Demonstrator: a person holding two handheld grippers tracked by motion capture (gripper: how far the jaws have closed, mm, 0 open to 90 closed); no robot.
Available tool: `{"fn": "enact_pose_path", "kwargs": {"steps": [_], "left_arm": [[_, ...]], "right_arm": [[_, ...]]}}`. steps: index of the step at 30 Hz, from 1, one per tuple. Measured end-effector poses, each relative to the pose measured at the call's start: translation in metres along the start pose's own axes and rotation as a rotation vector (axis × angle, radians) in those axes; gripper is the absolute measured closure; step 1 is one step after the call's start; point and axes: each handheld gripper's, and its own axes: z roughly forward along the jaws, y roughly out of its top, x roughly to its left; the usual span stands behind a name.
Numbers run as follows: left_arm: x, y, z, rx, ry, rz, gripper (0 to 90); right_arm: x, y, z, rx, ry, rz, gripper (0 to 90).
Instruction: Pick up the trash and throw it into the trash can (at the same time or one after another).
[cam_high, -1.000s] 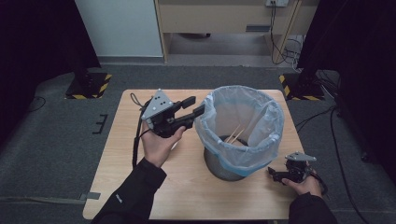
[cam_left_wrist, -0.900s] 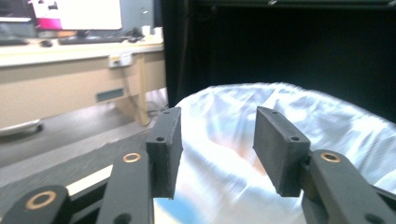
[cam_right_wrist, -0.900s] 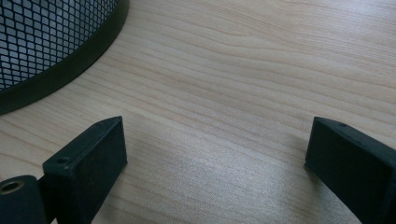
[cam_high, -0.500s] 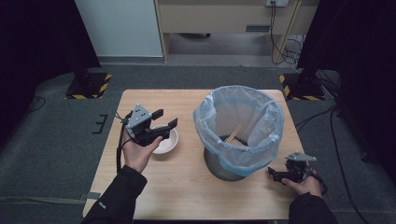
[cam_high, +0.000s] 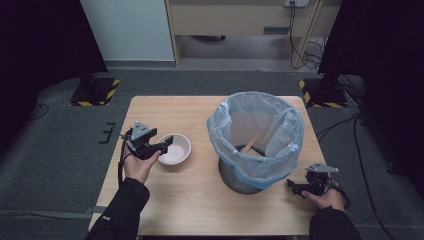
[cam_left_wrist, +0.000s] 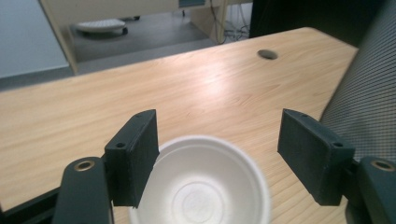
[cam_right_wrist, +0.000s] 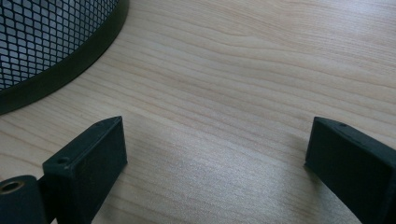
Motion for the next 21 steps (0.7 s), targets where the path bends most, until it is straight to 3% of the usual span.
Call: {"fn": "enact_pose_path", "kwargs": {"steps": [10, 15, 21], "left_arm": [[0.02, -0.03, 0.02, 0.08, 0.052, -0.049, 27.6], [0.028, -0.039, 0.028, 0.087, 0.068, -0.083, 26.9], [0.037, -0.052, 0.039, 0.15, 0.104, -0.103, 28.2]], "right_arm": [[0.0, 0.0, 0.0, 0.0, 0.0, 0.0, 5.4], [0.0, 0.0, 0.0, 0.0, 0.0, 0.0, 5.4], [0.0, 0.0, 0.0, 0.0, 0.0, 0.0, 5.4]]}}
